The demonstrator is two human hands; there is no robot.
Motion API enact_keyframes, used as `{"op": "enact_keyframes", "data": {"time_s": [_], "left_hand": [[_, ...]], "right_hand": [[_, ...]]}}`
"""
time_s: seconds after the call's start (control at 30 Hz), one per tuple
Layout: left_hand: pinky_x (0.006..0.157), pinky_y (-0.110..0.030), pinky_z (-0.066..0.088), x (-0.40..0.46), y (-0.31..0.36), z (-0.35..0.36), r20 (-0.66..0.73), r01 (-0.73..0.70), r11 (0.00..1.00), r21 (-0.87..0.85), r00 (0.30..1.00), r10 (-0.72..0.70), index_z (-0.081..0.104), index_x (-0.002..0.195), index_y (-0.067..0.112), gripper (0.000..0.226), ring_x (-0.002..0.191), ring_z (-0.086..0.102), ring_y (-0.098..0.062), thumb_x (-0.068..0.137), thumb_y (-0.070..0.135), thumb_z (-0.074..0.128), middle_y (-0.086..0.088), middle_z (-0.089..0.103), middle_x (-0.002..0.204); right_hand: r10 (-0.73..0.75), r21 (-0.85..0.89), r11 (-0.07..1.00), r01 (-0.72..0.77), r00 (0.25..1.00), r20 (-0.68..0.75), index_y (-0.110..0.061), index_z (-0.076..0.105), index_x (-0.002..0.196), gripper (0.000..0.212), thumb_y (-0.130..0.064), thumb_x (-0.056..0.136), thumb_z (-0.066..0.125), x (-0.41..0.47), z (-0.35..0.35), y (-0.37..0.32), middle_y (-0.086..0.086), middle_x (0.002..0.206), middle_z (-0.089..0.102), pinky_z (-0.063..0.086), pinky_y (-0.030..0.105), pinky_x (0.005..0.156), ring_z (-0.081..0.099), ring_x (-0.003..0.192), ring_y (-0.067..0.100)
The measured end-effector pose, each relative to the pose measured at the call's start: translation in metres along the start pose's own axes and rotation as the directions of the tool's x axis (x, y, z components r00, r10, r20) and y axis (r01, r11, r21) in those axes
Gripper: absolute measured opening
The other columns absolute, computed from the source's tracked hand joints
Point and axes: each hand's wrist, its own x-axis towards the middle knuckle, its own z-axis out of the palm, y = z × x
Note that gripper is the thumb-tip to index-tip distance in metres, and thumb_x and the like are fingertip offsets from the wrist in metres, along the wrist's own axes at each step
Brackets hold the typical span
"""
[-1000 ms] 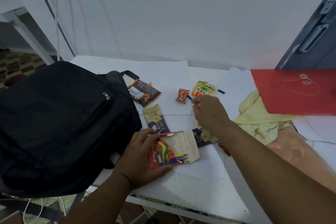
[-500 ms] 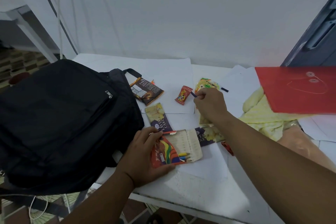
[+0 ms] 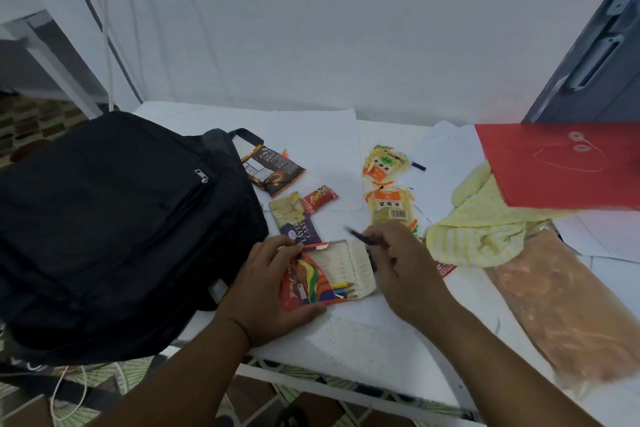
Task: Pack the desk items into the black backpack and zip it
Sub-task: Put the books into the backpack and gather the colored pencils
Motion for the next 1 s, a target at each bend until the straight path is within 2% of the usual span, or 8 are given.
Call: {"op": "enact_keyframes", "data": {"time_s": [0.1, 0.2, 0.33, 0.47, 0.6, 0.73, 0.83, 1.0], "left_hand": [[0.105, -0.037, 0.046, 0.0, 0.0, 0.0, 0.005, 0.004, 1.0, -0.003, 1.0, -0.004, 0.047, 0.144, 0.024, 0.097, 0.128, 0.037, -0.008, 0.071, 0.086, 0.061, 0.009, 0.039, 0.146], [0.105, -0.038, 0.047, 0.0, 0.0, 0.0, 0.004, 0.004, 1.0, -0.002, 1.0, -0.004, 0.048, 0.144, 0.023, 0.097, 0.127, 0.038, -0.009, 0.071, 0.086, 0.062, 0.008, 0.04, 0.145], [0.106, -0.037, 0.045, 0.0, -0.002, 0.001, 0.009, 0.006, 1.0, 0.001, 1.0, -0.006, 0.047, 0.144, 0.024, 0.097, 0.129, 0.037, -0.009, 0.07, 0.086, 0.062, 0.009, 0.039, 0.146], [0.106, -0.037, 0.045, 0.001, -0.001, 0.001, 0.007, 0.013, 1.0, -0.004, 1.0, -0.013, 0.047, 0.143, 0.025, 0.098, 0.13, 0.037, -0.009, 0.07, 0.087, 0.062, 0.01, 0.039, 0.146], [0.107, -0.038, 0.045, 0.0, -0.002, 0.001, 0.012, 0.012, 1.0, -0.003, 1.0, -0.012, 0.046, 0.144, 0.025, 0.098, 0.131, 0.037, -0.009, 0.07, 0.087, 0.062, 0.01, 0.038, 0.147], [0.105, -0.037, 0.046, 0.001, -0.002, 0.001, 0.004, 0.002, 1.0, 0.005, 1.0, -0.002, 0.046, 0.144, 0.025, 0.097, 0.129, 0.038, -0.008, 0.07, 0.087, 0.062, 0.011, 0.038, 0.147], [0.105, -0.037, 0.047, 0.0, -0.002, 0.002, 0.004, 0.007, 1.0, 0.0, 1.0, -0.007, 0.046, 0.144, 0.025, 0.098, 0.129, 0.037, -0.008, 0.07, 0.087, 0.062, 0.011, 0.039, 0.147], [0.105, -0.037, 0.046, 0.001, -0.002, 0.002, 0.005, 0.003, 1.0, 0.001, 1.0, -0.003, 0.046, 0.144, 0.025, 0.098, 0.13, 0.037, -0.008, 0.07, 0.088, 0.06, 0.01, 0.038, 0.147]], "right_hand": [[-0.002, 0.065, 0.998, 0.002, 1.0, 0.005, -0.028, 0.059, 0.084, 0.019, -0.014, 0.084, 0.072, -0.005, 0.01, -0.008, -0.01, 0.079, 0.062, 0.053, 0.035, 0.066, 0.061, 0.074, 0.01], [-0.054, -0.008, 0.999, 0.054, 0.998, 0.021, -0.027, 0.064, 0.079, 0.012, -0.02, 0.073, 0.073, -0.008, 0.02, 0.003, -0.016, 0.077, 0.062, 0.046, 0.043, 0.079, 0.059, 0.079, 0.007], [-0.077, -0.045, 0.996, 0.079, 0.996, 0.046, -0.028, 0.073, 0.08, 0.013, -0.023, 0.071, 0.065, -0.012, 0.023, 0.016, -0.016, 0.086, 0.07, 0.031, 0.033, 0.095, 0.055, 0.097, 0.003], [-0.12, -0.08, 0.989, 0.123, 0.992, 0.049, -0.026, 0.073, 0.081, 0.021, -0.027, 0.069, 0.056, -0.012, 0.026, 0.018, -0.021, 0.088, 0.069, 0.034, 0.034, 0.091, 0.054, 0.098, -0.001], [-0.128, 0.004, 0.992, 0.128, 0.991, -0.036, -0.026, 0.067, 0.1, 0.031, -0.018, 0.071, 0.07, -0.012, 0.028, 0.024, -0.024, 0.098, 0.063, 0.045, 0.038, 0.089, 0.058, 0.098, 0.001], [-0.195, -0.035, 0.981, 0.193, 0.98, -0.039, -0.023, 0.071, 0.082, 0.012, -0.013, 0.077, 0.071, -0.008, 0.03, 0.028, -0.019, 0.085, 0.063, 0.048, 0.047, 0.075, 0.061, 0.086, 0.006], [-0.208, -0.13, 0.97, 0.203, 0.978, -0.021, -0.025, 0.075, 0.084, 0.015, -0.013, 0.079, 0.067, -0.008, 0.033, 0.029, -0.017, 0.089, 0.065, 0.045, 0.046, 0.08, 0.057, 0.091, 0.002], [-0.146, -0.091, 0.986, 0.143, 0.989, -0.03, -0.029, 0.071, 0.101, 0.026, -0.01, 0.085, 0.066, -0.008, 0.032, 0.029, -0.02, 0.094, 0.062, 0.04, 0.04, 0.088, 0.054, 0.097, 0.003]]}}
